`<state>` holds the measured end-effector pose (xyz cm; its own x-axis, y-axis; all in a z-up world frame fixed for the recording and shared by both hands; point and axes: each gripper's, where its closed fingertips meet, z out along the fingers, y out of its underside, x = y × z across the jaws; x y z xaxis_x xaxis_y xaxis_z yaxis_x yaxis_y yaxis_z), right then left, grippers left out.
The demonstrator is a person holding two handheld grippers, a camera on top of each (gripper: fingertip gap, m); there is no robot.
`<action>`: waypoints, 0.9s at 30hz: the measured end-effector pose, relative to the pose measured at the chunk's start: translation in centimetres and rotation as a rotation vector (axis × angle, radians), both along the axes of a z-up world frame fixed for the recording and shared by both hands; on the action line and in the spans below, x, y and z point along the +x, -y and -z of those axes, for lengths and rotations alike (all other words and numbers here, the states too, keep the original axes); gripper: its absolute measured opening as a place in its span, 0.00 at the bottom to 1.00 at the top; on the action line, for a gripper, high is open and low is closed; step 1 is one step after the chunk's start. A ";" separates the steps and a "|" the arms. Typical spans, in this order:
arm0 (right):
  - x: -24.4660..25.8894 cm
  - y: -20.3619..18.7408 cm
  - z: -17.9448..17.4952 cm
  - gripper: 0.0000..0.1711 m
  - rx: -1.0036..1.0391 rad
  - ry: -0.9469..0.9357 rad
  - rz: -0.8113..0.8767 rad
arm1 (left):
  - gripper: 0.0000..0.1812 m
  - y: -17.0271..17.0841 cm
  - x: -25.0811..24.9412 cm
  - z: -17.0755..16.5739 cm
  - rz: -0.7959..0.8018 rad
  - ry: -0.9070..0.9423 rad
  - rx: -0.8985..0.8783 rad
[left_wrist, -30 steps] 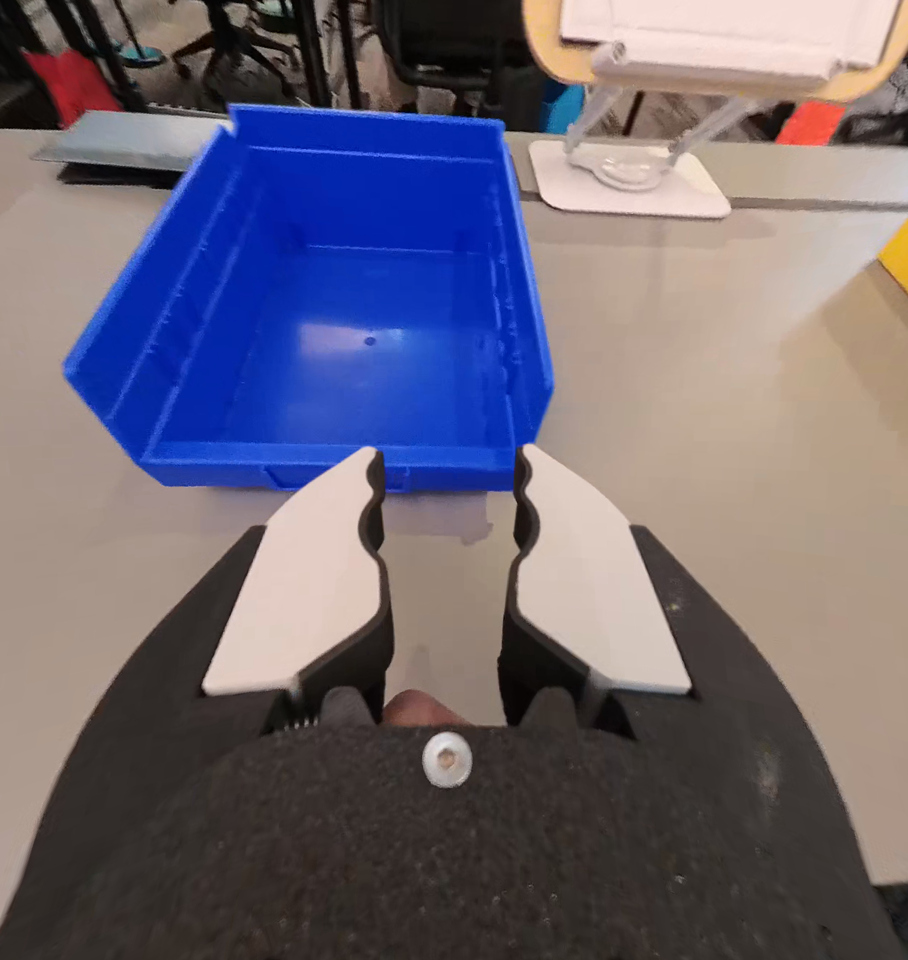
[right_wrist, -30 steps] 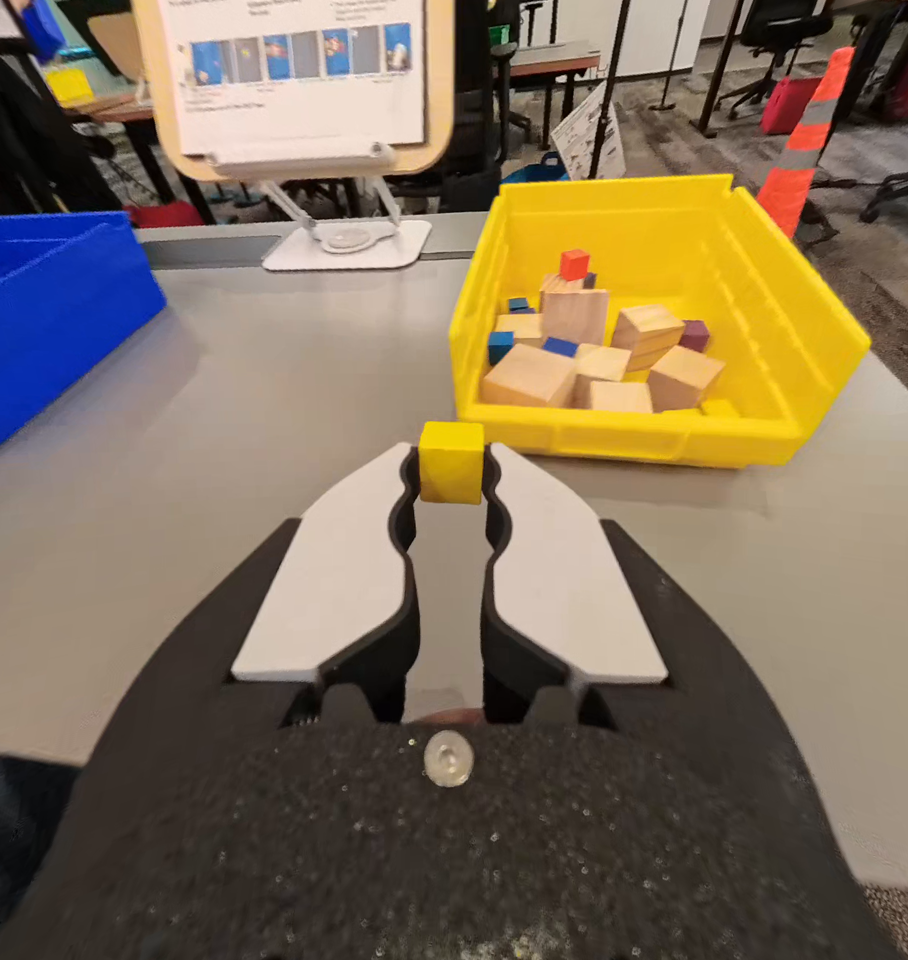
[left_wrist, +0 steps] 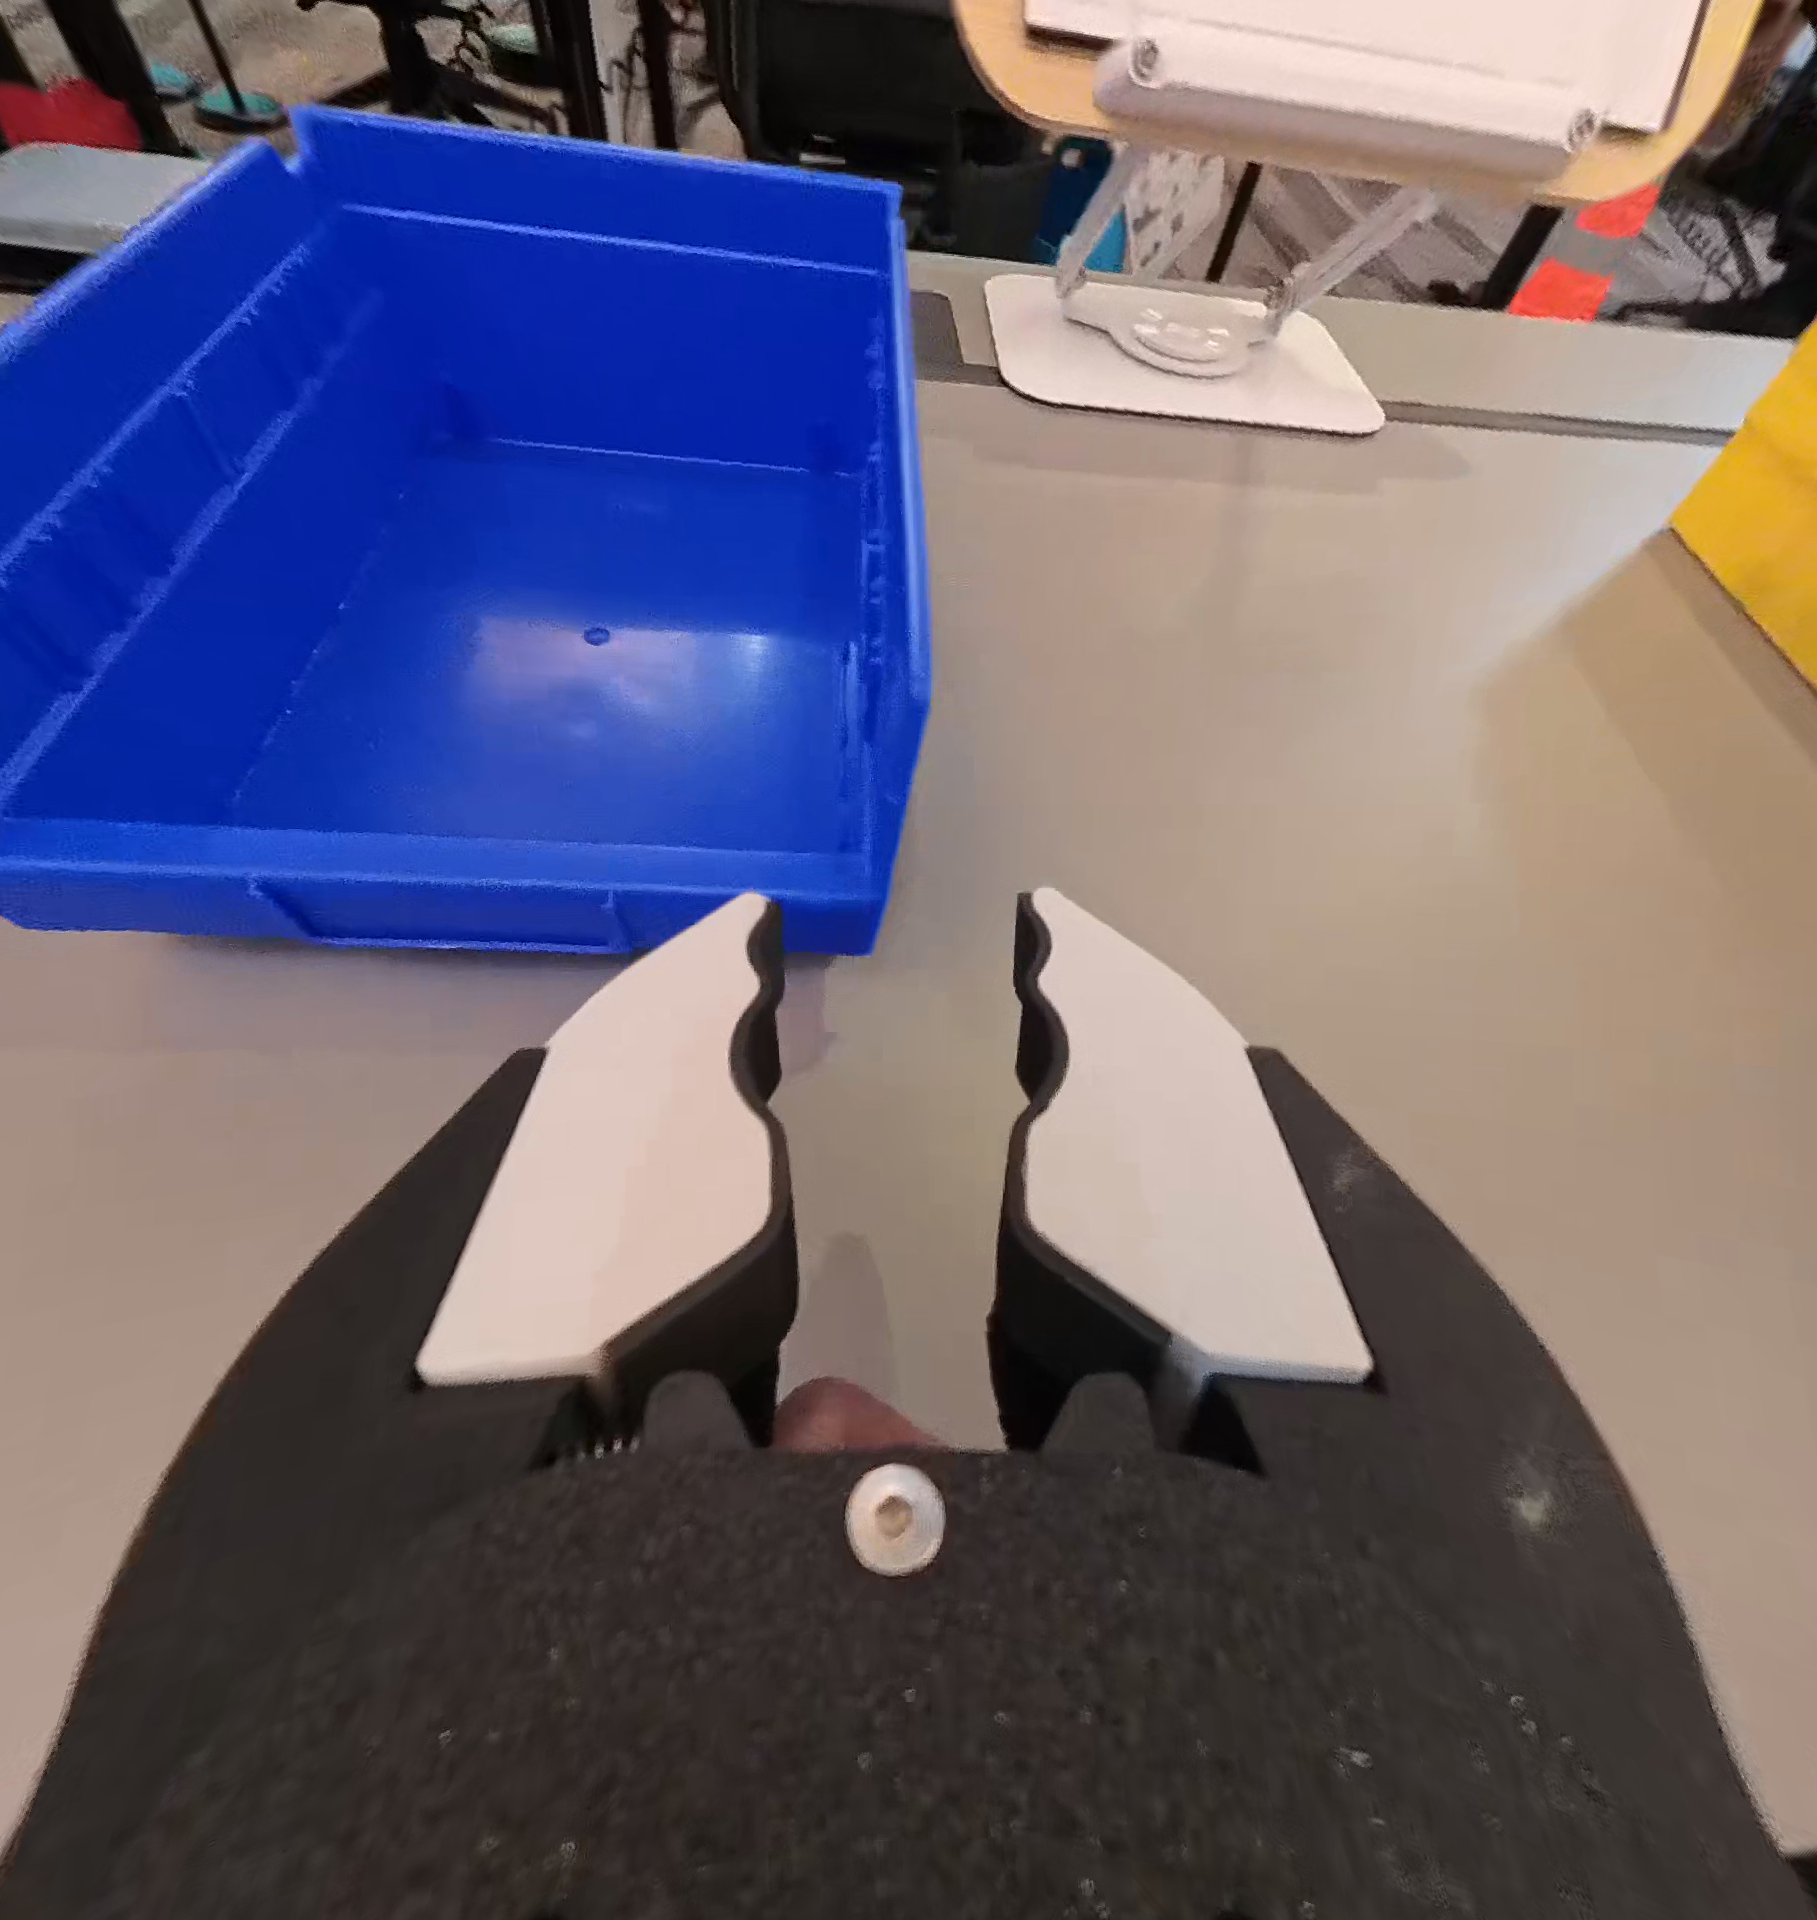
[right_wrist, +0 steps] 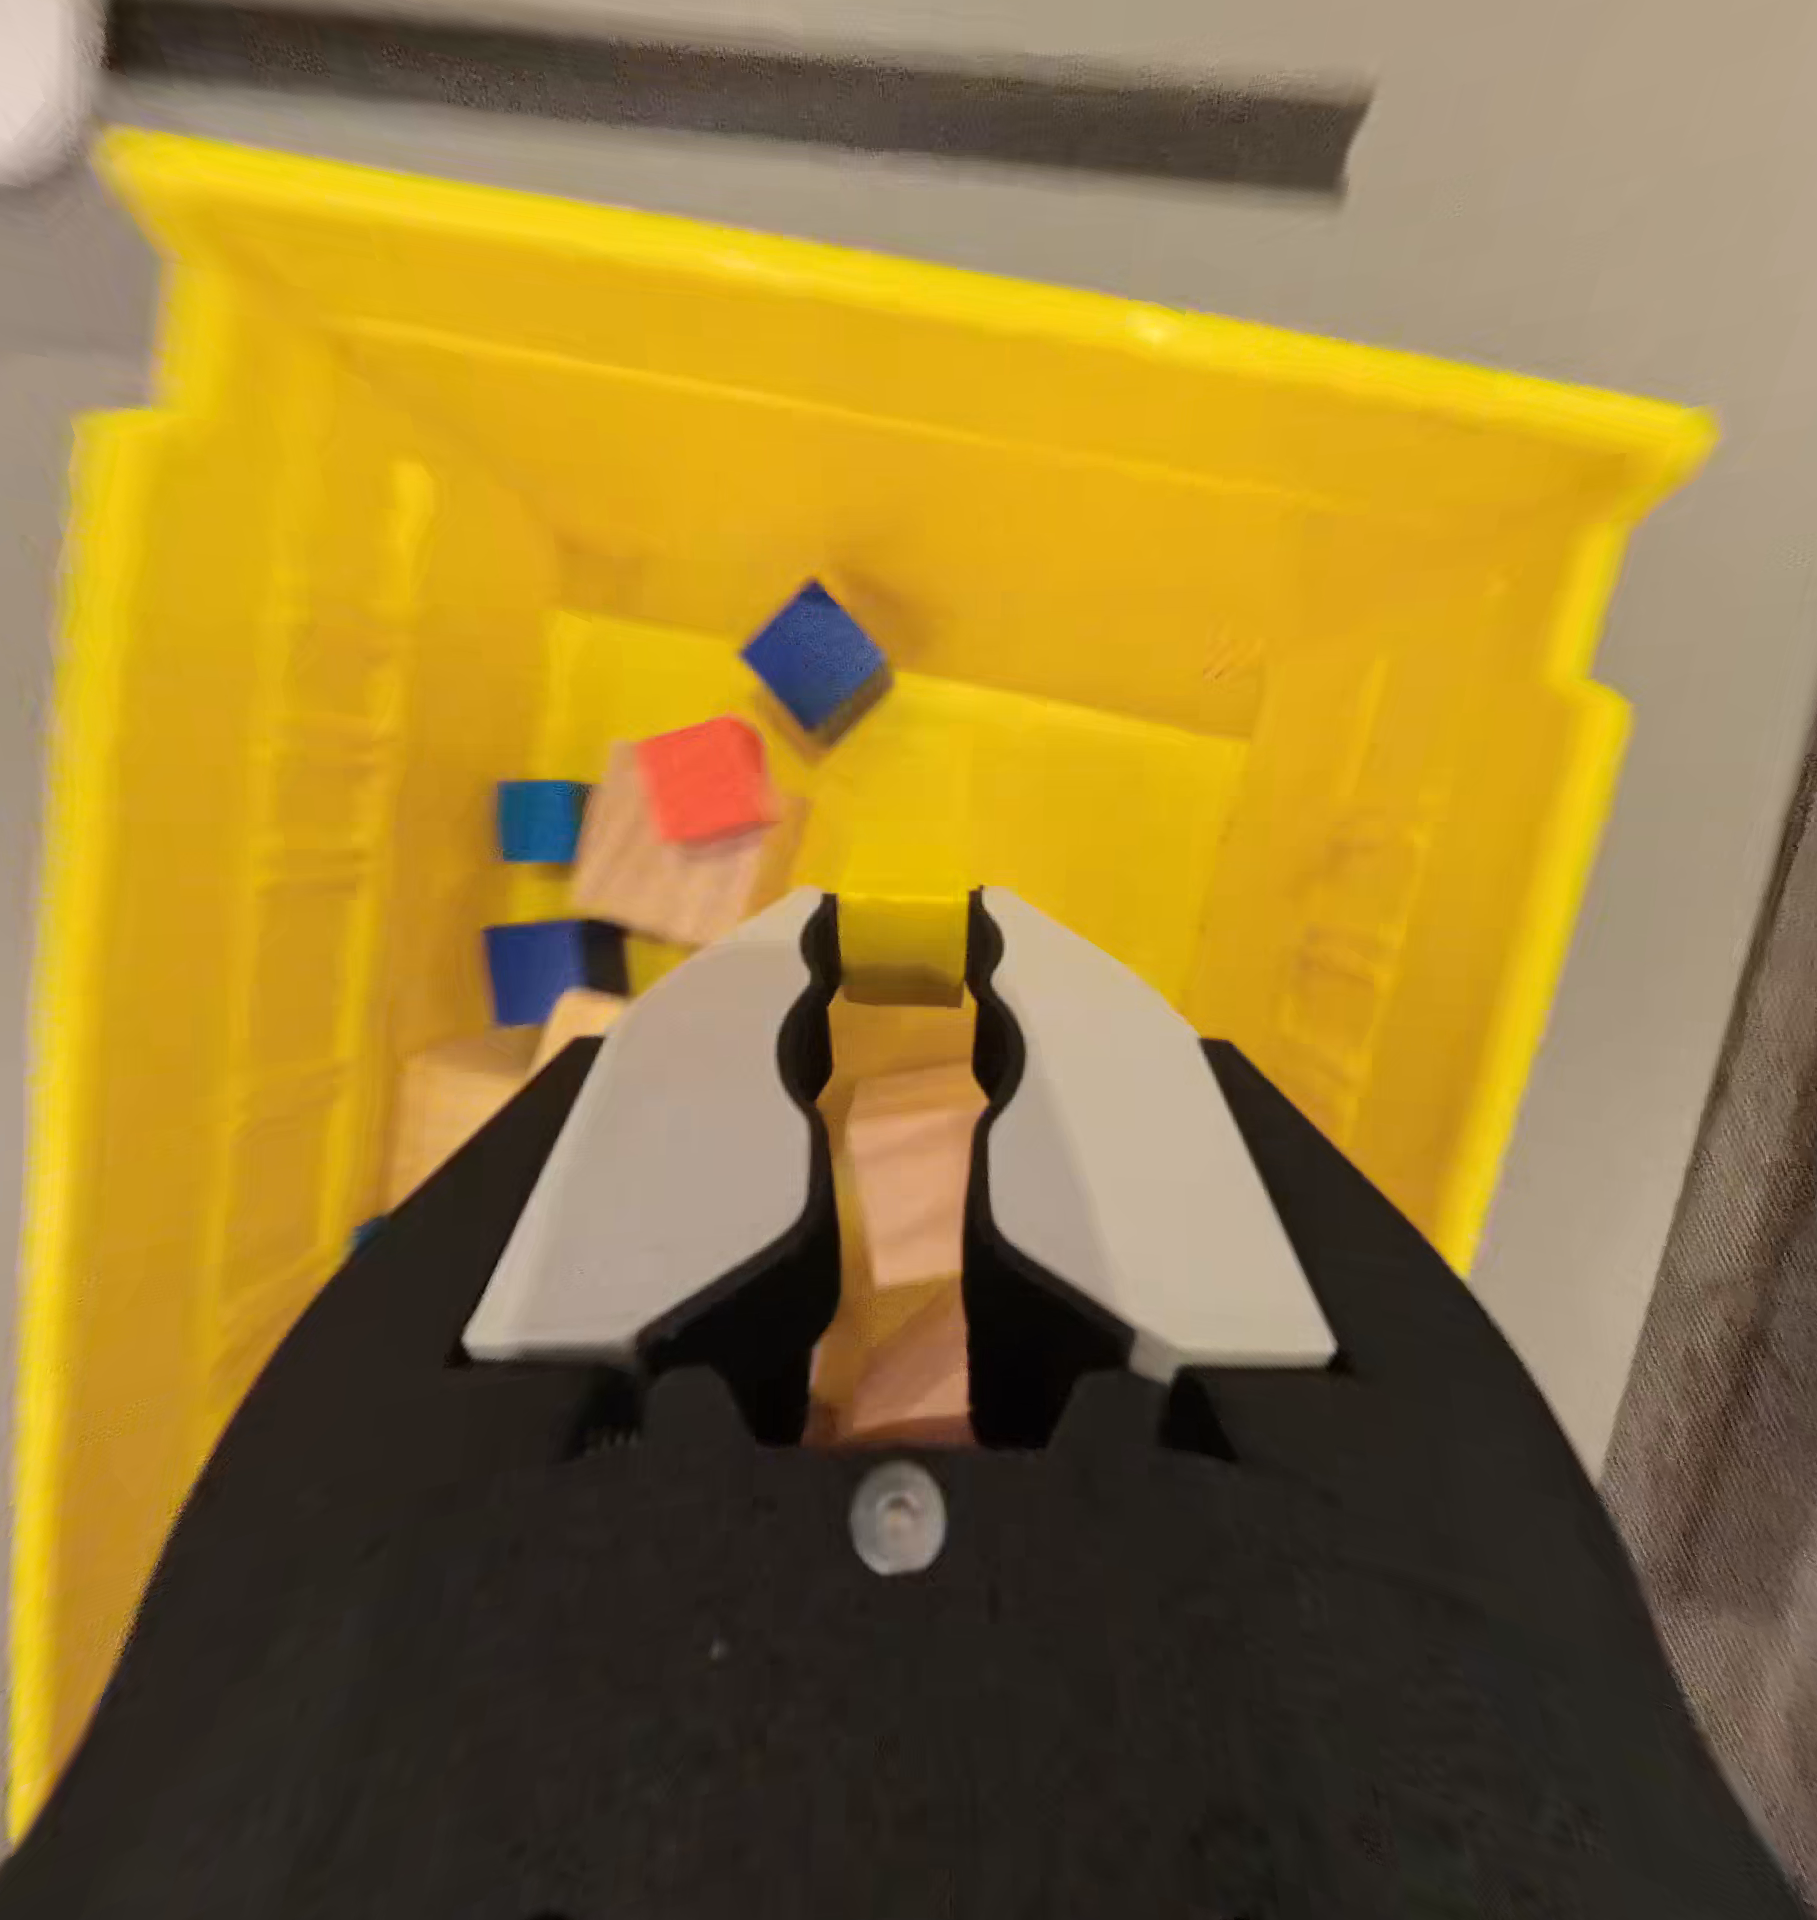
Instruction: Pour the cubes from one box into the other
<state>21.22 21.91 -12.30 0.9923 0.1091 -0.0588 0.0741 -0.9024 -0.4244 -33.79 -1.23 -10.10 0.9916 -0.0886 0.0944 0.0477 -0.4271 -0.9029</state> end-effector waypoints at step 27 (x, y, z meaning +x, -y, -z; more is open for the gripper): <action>-6.7 27.2 -5.1 0.18 0.871 -0.164 0.078 | 0.28 3.6 -3.0 0.5 0.011 0.051 -0.022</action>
